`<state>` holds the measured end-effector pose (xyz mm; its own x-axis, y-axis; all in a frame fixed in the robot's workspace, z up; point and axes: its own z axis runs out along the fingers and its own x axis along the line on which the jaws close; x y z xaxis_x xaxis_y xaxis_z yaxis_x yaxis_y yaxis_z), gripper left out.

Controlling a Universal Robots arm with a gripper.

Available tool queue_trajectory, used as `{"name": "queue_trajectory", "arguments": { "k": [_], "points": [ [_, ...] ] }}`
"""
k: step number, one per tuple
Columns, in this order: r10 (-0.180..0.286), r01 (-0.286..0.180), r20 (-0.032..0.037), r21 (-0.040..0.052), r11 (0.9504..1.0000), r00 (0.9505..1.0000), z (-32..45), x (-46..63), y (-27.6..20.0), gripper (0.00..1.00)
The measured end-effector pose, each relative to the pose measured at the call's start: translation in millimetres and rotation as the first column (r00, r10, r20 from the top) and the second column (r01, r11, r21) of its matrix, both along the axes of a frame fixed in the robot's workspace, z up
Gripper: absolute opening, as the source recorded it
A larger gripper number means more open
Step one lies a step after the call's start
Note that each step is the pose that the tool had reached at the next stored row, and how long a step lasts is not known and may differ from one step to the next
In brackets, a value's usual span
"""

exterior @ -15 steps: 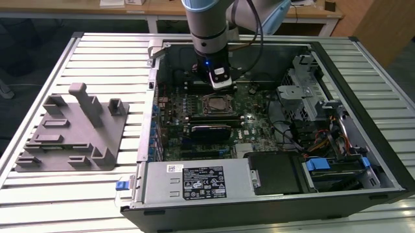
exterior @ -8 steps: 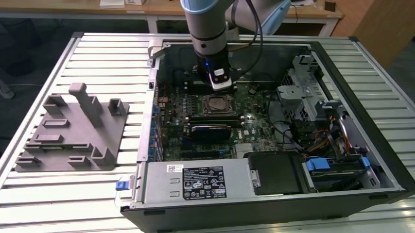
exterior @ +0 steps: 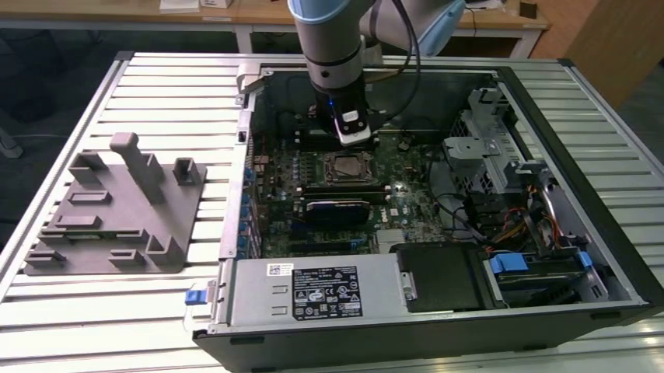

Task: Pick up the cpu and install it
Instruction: 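Install the first cpu locking lever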

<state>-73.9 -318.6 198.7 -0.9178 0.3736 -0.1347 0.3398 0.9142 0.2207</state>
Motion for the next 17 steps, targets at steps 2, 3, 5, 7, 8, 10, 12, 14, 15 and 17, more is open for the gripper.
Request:
{"name": "queue_trajectory", "arguments": {
  "k": [2, 3, 5, 7, 8, 10, 12, 14, 15, 17],
  "points": [
    [0.0, 0.0, 0.0014, -0.0001, 1.0, 1.0, -0.4, 0.0, 0.0, 0.11],
    [0.0, 0.0, 0.0021, -0.0001, 1.0, 1.0, -0.7, 0.0, 0.0, 0.11],
    [0.0, 0.0, 0.0037, -0.0001, 1.0, 1.0, -1.4, -0.1, 0.0, 0.11],
    [0.0, 0.0, 0.0051, -0.0001, 1.0, 1.0, -2.2, -0.1, 0.0, 0.11],
    [0.0, 0.0, 0.0056, -0.0001, 1.0, 1.0, -2.6, -0.1, 0.0, 0.11],
    [0.0, 0.0, 0.0061, -0.0001, 1.0, 1.0, -2.9, -0.2, -0.3, 0.11],
    [0.0, 0.0, 0.0067, -0.0001, 1.0, 1.0, -3.1, -0.2, -0.7, 0.11],
    [0.0, 0.0, 0.0074, -0.0001, 1.0, 1.0, -3.4, -0.1, -1.2, 0.11],
    [0.0, 0.0, 0.0077, -0.0002, 1.0, 1.0, -3.5, -0.2, -1.5, 0.11],
    [0.0, 0.0, 0.0086, -0.0001, 1.0, 1.0, -3.9, -0.1, -2.4, 0.11]
  ]
}}
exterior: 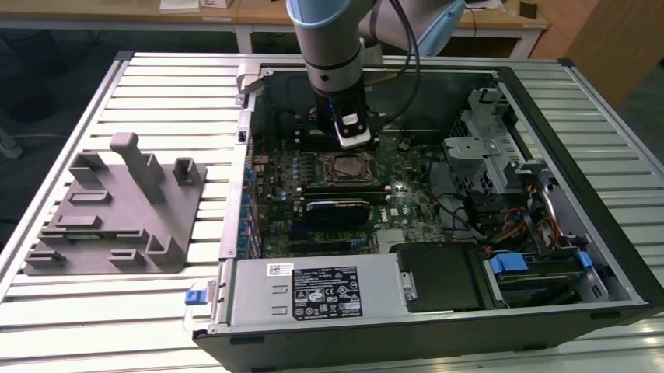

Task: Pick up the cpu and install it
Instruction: 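Install the first cpu locking lever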

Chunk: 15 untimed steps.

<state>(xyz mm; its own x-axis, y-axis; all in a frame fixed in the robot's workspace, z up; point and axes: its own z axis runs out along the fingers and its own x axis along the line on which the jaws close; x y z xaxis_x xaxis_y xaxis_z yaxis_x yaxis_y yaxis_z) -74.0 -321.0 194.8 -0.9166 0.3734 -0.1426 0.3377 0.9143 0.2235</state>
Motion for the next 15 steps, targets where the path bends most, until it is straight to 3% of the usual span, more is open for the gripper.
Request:
{"name": "queue_trajectory", "arguments": {
  "k": [15],
  "points": [
    [0.0, 0.0, 0.0044, -0.0001, 1.0, 1.0, -3.2, 0.0, -2.9, 0.11]
  ]
}}
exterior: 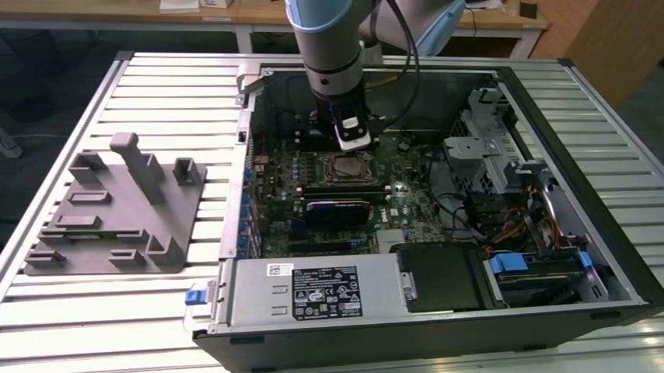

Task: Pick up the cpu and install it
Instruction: 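Install the first cpu locking lever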

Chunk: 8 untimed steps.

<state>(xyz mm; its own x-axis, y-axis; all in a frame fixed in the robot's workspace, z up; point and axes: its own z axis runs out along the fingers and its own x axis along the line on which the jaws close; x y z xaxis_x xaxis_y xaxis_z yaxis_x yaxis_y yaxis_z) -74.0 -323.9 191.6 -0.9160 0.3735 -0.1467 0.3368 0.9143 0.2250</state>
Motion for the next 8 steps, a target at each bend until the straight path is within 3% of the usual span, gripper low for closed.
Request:
{"name": "queue_trajectory", "arguments": {
  "k": [4, 8],
  "points": [
    [0.0, 0.0, 0.0, 0.0011, 1.0, 1.0, 1.2, 0.0, 0.0, 0.11],
    [0.0, 0.0, -0.0006, 0.0009, 1.0, 1.0, 9.7, 0.1, 0.0, 0.11]
  ]
}}
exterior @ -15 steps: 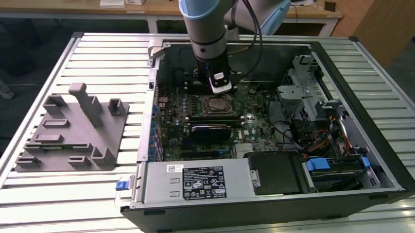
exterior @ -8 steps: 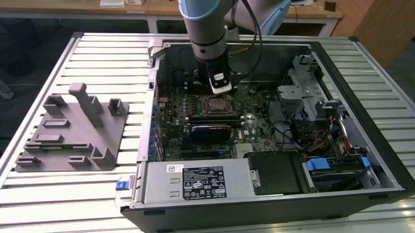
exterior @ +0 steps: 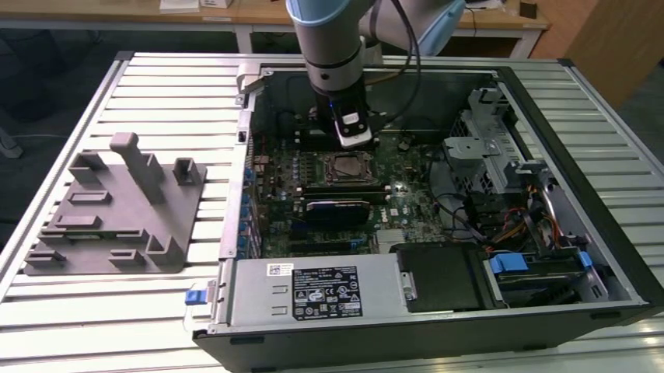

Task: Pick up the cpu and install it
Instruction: 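Install the first cpu locking lever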

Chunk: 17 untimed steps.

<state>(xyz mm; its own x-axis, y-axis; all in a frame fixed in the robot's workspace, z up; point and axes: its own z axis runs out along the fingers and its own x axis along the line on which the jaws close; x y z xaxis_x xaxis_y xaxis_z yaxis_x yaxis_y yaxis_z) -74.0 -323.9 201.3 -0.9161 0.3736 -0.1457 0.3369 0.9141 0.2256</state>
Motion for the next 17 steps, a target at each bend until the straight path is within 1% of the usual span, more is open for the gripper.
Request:
{"name": "queue_trajectory", "arguments": {
  "k": [7, 9, 16, 17],
  "points": [
    [0.0, 0.0, 0.0, 0.0, 1.0, 1.0, 17.2, 0.0, 0.0, 0.11],
    [0.0, 0.0, -0.0001, 0.0, 1.0, 1.0, 20.9, 0.0, 0.0, 0.11],
    [0.0, 0.0, 0.0, -0.0007, 1.0, 1.0, 21.6, 0.0, 0.0, 0.11],
    [0.0, 0.0, -0.0002, -0.0044, 1.0, 1.0, 21.6, 0.0, 0.0, 0.11]
  ]
}}
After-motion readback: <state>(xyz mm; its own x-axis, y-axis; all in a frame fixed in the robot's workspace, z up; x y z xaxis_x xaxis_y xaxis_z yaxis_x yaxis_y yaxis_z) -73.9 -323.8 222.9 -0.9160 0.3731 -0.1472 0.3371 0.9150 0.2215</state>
